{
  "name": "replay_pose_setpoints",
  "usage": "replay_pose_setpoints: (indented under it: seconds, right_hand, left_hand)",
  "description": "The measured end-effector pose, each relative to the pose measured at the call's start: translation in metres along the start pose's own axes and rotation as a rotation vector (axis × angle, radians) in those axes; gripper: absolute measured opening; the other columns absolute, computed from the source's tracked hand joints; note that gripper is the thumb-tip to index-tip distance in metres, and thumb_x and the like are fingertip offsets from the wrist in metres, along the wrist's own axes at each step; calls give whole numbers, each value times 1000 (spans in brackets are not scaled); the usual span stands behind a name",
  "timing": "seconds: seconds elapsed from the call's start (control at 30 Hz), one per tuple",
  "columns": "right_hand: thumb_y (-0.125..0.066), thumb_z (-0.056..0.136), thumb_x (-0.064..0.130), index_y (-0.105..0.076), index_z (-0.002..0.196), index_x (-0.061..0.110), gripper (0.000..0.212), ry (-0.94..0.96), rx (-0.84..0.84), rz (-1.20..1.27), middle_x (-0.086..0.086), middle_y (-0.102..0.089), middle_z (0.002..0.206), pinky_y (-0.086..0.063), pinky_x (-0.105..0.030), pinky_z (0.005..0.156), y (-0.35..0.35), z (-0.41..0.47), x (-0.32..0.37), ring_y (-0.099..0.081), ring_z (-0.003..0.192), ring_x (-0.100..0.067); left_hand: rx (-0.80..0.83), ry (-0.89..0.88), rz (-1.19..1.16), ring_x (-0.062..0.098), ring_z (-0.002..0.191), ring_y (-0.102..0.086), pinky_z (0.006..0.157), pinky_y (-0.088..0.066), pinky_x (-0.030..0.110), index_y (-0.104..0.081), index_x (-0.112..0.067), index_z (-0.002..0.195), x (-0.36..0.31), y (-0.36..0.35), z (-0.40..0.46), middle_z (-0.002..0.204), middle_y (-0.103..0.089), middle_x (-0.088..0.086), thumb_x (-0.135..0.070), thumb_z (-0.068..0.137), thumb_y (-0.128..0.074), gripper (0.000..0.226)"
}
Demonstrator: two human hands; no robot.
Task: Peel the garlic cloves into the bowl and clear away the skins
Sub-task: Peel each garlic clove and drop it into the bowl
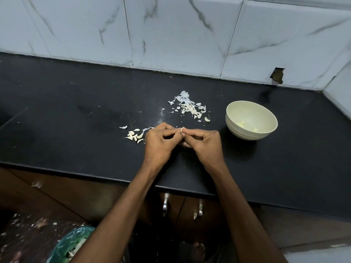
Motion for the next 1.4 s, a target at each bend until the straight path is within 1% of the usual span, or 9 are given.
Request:
replay_pose_setpoints:
  seconds: [0.17, 0.37, 0.53, 0.73, 0.83, 0.97, 1.07, 1.23, 1.4]
  right_hand:
    - [-72, 92, -7, -77, 110, -1, 20, 4, 14, -34, -12, -80, 101, -63, -42, 89, 1, 0, 0, -77, 99, -28]
    - [-74, 91, -5, -79, 109, 5, 21, 16, 32, -79, -7, -81, 99, -63, -35, 85, 0, 0, 1, -78, 96, -21]
    - [-77, 90, -1, -80, 109, 6, 20, 43, 38, -132, -5, -81, 98, -63, -34, 83, 0, -1, 2, -77, 92, -15]
    - [-78, 90, 2, -79, 109, 3, 19, 45, 52, -130, -5, -81, 98, -64, -38, 86, -1, -3, 4, -78, 96, -19]
    - [-78, 90, 1, -79, 110, 1, 19, 42, 53, -102, -7, -81, 98, -64, -41, 86, -2, -3, 5, -78, 96, -23]
    - [-75, 91, -4, -77, 109, -5, 18, -30, 36, 56, -16, -80, 97, -64, -39, 86, -1, -4, 9, -77, 96, -32]
    - [-76, 91, 0, -76, 108, -6, 18, -86, 30, 111, -19, -79, 95, -65, -33, 81, -2, -3, 13, -78, 90, -30]
    - [-75, 93, 4, -77, 107, -4, 16, -82, 18, 72, -20, -79, 91, -64, -30, 77, -2, -2, 15, -78, 86, -25]
    - [-74, 94, 3, -77, 107, -4, 15, -81, 25, 66, -18, -79, 91, -64, -28, 76, -3, -2, 15, -78, 86, -23]
  left_hand:
    - [-12, -23, 28, 25, 84, -69, 81, -59, 46, -85, -17, 96, -2, -1, -1, 80, -69, -4, -21, 85, -76, 14]
    - [-39, -27, 55, 13, 77, -66, 77, -57, 39, -85, -16, 93, -2, -1, 0, 78, -68, -4, -13, 85, -78, 11]
    - [-58, -34, 75, 20, 76, -68, 74, -56, 35, -85, -17, 90, -4, -2, -1, 76, -70, -2, -9, 85, -79, 11]
    - [-108, -48, 123, 16, 73, -68, 67, -55, 29, -85, -15, 84, -8, -4, -5, 77, -72, 1, -7, 85, -78, 11]
    - [-124, -39, 101, 17, 75, -70, 70, -56, 31, -85, -15, 82, -8, -3, -6, 78, -73, 1, -7, 84, -77, 11]
    - [-60, 33, -64, 21, 88, -70, 82, -57, 35, -85, -14, 88, -5, 1, -2, 83, -74, 5, -4, 85, -79, 12]
    - [-60, 76, -147, 13, 89, -68, 83, -55, 28, -84, -10, 88, -6, 2, -1, 84, -76, 6, 0, 85, -79, 12]
    - [-78, 104, -161, 12, 88, -69, 80, -53, 23, -84, -10, 89, -5, 0, -1, 85, -77, 5, -2, 84, -81, 10]
    - [-81, 136, -185, 13, 89, -70, 83, -55, 26, -84, -7, 90, -2, 2, -1, 88, -77, 8, -1, 85, -78, 9]
Point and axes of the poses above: each hand's wrist, its own z-axis towards the middle knuckle, its own y-axis out of the back of the hand, x = y × z, the point moved 1 cm from there along z, towards the middle knuckle
